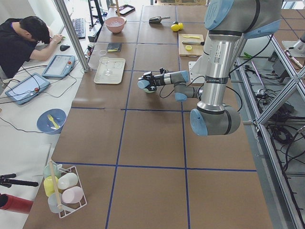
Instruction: Pour ice into bowl
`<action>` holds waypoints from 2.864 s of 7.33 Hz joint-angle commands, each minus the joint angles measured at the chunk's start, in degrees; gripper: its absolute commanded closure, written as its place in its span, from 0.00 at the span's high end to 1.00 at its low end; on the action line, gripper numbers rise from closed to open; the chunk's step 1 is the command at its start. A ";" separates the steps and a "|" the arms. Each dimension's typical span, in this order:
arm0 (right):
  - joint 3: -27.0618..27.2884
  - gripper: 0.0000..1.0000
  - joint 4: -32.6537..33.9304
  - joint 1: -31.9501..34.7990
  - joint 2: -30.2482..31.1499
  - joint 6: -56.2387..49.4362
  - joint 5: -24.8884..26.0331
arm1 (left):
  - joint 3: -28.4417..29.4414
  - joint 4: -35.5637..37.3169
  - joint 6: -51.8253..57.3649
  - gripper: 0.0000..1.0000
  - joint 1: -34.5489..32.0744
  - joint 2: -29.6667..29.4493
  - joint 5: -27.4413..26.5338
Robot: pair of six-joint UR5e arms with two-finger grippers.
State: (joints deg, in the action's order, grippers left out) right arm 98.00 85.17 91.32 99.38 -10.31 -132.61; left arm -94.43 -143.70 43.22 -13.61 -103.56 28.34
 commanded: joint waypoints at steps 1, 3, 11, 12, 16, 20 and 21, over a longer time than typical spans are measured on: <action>0.00 1.00 0.00 0.00 0.02 -0.06 -0.02 | 0.03 0.00 4.04 0.00 0.34 -0.33 -0.48; 0.00 1.00 0.00 0.00 0.02 0.03 -0.02 | 0.21 0.00 4.76 0.00 0.34 -0.33 -0.48; 0.09 1.00 0.00 0.00 0.02 0.12 -0.02 | -1.01 -0.44 15.70 0.00 0.34 -0.24 -0.83; 0.09 1.00 0.00 0.00 0.02 0.12 -0.02 | -1.02 -0.61 16.79 0.00 0.34 -0.33 -0.83; 0.17 1.00 0.00 0.00 0.02 0.12 -0.11 | -0.67 -16.02 16.28 0.00 0.34 -0.07 -0.75; 0.44 1.00 0.00 0.00 -0.15 0.12 -0.20 | -0.23 -28.00 -17.24 0.00 0.51 0.20 0.39; 0.44 1.00 0.00 0.00 -0.24 0.12 -0.20 | -0.32 -28.73 -31.91 0.00 0.86 0.29 2.31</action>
State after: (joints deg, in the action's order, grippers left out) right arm 98.41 85.17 91.32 99.23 -10.18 -132.80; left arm -94.73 -170.55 28.16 -13.08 -103.22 28.90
